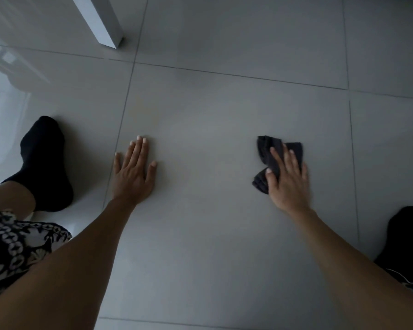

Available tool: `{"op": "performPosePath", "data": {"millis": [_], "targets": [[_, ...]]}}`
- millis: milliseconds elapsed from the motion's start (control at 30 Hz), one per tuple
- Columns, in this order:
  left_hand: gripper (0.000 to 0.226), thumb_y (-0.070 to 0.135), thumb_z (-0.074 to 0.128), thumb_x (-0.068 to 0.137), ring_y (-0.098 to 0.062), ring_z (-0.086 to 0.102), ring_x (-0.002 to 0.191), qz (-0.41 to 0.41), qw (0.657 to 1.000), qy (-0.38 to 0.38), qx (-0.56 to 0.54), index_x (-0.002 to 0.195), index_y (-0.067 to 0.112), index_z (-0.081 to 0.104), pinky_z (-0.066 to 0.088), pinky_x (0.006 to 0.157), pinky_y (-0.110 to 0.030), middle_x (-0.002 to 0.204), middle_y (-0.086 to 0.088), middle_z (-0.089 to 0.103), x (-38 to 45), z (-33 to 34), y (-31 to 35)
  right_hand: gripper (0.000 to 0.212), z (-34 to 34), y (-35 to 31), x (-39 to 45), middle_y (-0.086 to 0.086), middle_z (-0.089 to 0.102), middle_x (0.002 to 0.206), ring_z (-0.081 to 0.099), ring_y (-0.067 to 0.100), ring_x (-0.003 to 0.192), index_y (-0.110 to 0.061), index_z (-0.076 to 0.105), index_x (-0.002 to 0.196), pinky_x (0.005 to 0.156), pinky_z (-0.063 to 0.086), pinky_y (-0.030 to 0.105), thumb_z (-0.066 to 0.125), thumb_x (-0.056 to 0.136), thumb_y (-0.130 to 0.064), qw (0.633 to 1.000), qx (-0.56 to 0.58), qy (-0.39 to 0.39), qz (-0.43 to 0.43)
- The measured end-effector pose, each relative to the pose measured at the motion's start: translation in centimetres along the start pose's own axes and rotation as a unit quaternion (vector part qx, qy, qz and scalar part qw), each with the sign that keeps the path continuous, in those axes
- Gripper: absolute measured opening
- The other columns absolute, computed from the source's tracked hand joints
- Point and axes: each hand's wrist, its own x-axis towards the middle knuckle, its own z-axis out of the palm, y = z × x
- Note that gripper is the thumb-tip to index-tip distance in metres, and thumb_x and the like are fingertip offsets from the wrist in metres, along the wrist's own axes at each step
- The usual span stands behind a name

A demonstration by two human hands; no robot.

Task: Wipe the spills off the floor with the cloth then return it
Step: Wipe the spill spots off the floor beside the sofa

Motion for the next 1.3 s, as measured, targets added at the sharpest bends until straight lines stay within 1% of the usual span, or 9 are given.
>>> {"op": "performPosePath", "data": {"millis": [167,300,367,533,700,933,1033,1167,1300], "targets": [[0.065,0.046,0.02,0.095,-0.022,0.017,0.147,-0.011,1.0,0.01,-0.003,0.151,0.013,0.019,0.012,0.117,-0.046,0.159,-0.005,0.018,-0.7,0.2,0.3,0.062,0.3,2.7,-3.7,0.004,0.011,0.162,0.01,0.021,0.148,-0.028,0.015,0.153,0.116,0.007,0.051,0.021,0.094,-0.047,0.983,0.052,0.017,0.175],[0.064,0.044,0.021,0.095,-0.024,0.021,0.146,-0.022,1.0,0.007,-0.012,0.15,0.012,0.022,0.016,0.116,-0.046,0.158,-0.007,0.022,-2.4,0.5,0.3,0.066,0.8,-0.6,-5.0,0.004,0.004,0.162,0.005,0.02,0.149,-0.023,0.013,0.154,0.117,0.003,0.055,0.021,0.093,-0.046,0.956,0.092,0.028,0.278],[0.064,0.044,0.021,0.095,-0.023,0.018,0.146,-0.026,0.999,0.001,-0.02,0.151,0.012,0.021,0.015,0.116,-0.046,0.158,-0.007,0.02,-3.0,0.7,0.1,0.064,1.1,-2.6,-5.3,0.004,0.002,0.162,0.003,0.02,0.149,-0.023,0.012,0.154,0.116,0.004,0.056,0.024,0.095,-0.046,0.953,0.092,0.023,0.287],[0.06,0.034,0.025,0.096,-0.022,0.012,0.147,-0.041,0.997,-0.005,-0.063,0.151,0.011,0.018,0.01,0.117,-0.045,0.159,-0.006,0.015,-4.3,0.7,0.5,0.064,1.9,-7.9,-5.5,0.006,0.006,0.162,0.006,0.022,0.149,-0.023,0.013,0.154,0.115,0.005,0.056,0.025,0.096,-0.047,0.975,0.07,0.002,0.212],[0.059,0.029,0.024,0.095,-0.02,0.007,0.148,-0.044,0.995,-0.014,-0.086,0.151,0.011,0.016,0.006,0.118,-0.041,0.16,-0.005,0.011,-5.7,0.4,0.7,0.065,2.8,-13.8,-5.5,0.005,0.014,0.161,0.012,0.022,0.148,-0.026,0.019,0.152,0.115,0.003,0.052,0.029,0.094,-0.051,0.996,0.057,-0.016,0.073],[0.052,0.024,0.025,0.103,-0.015,-0.002,0.148,-0.058,0.991,-0.038,-0.115,0.152,0.015,0.009,-0.001,0.118,-0.036,0.161,-0.002,0.003,-6.3,0.3,0.7,0.065,2.9,-17.9,-7.1,0.0,0.007,0.162,0.007,0.019,0.149,-0.031,0.012,0.153,0.116,-0.005,0.05,0.029,0.094,-0.051,0.989,0.039,-0.071,-0.125],[0.052,0.027,0.022,0.103,-0.017,0.0,0.148,-0.074,0.99,-0.045,-0.115,0.152,0.015,0.01,0.0,0.118,-0.037,0.161,-0.002,0.004,-6.1,-0.1,1.4,0.066,2.5,-17.4,-7.8,-0.001,0.005,0.162,0.006,0.02,0.149,-0.03,0.012,0.154,0.117,0.001,0.051,0.03,0.094,-0.054,0.976,0.029,-0.094,-0.194],[0.052,0.033,0.019,0.102,-0.022,0.002,0.149,-0.11,0.987,-0.053,-0.103,0.151,0.017,0.016,0.006,0.119,-0.043,0.161,-0.005,0.006,-5.7,-0.5,2.9,0.065,1.7,-16.2,-7.9,0.0,0.008,0.162,0.008,0.019,0.149,-0.03,0.018,0.153,0.118,0.007,0.048,0.029,0.094,-0.055,0.965,0.04,-0.113,-0.232],[0.05,0.036,0.027,0.101,-0.028,0.017,0.146,-0.089,0.988,-0.052,-0.113,0.146,0.016,0.036,0.018,0.118,-0.04,0.158,-0.013,0.021,-4.7,-1.3,4.8,0.049,-0.1,-15.1,-6.1,0.009,0.032,0.154,0.037,0.026,0.137,-0.017,0.04,0.144,0.108,0.032,0.042,0.035,0.1,-0.038,0.966,0.103,-0.074,-0.223]]}}
